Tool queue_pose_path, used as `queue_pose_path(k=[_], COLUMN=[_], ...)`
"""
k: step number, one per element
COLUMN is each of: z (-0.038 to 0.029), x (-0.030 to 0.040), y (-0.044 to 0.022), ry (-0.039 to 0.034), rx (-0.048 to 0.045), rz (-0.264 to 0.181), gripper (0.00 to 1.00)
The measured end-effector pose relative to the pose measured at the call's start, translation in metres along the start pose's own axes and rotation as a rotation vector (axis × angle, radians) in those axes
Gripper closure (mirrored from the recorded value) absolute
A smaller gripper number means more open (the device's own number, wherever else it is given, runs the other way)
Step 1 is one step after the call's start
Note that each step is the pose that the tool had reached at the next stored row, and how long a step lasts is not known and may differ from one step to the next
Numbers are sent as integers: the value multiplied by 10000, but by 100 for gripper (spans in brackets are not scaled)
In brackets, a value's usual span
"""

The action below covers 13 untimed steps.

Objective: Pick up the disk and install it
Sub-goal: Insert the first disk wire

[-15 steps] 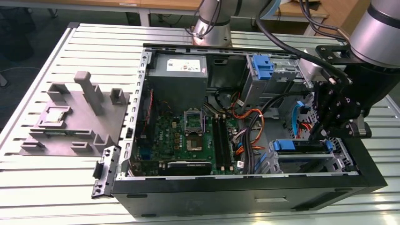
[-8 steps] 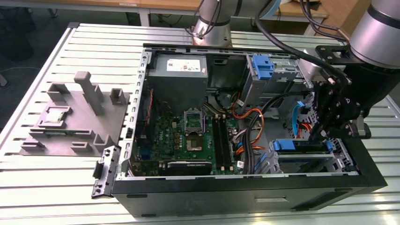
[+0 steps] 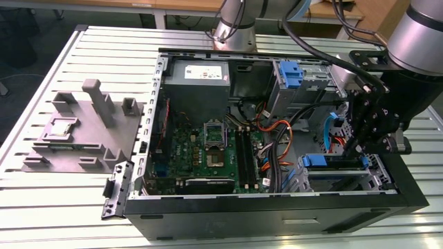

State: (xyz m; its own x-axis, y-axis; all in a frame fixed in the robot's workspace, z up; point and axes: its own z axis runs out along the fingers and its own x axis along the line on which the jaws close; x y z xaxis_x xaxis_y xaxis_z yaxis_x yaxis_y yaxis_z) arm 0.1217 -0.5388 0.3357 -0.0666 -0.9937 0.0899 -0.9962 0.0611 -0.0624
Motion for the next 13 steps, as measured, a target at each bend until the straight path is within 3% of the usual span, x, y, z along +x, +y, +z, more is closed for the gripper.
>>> queue_pose_path(k=[13], z=[22], x=[7], y=[9], ry=[6], rx=[0], rz=[6], gripper=[84])
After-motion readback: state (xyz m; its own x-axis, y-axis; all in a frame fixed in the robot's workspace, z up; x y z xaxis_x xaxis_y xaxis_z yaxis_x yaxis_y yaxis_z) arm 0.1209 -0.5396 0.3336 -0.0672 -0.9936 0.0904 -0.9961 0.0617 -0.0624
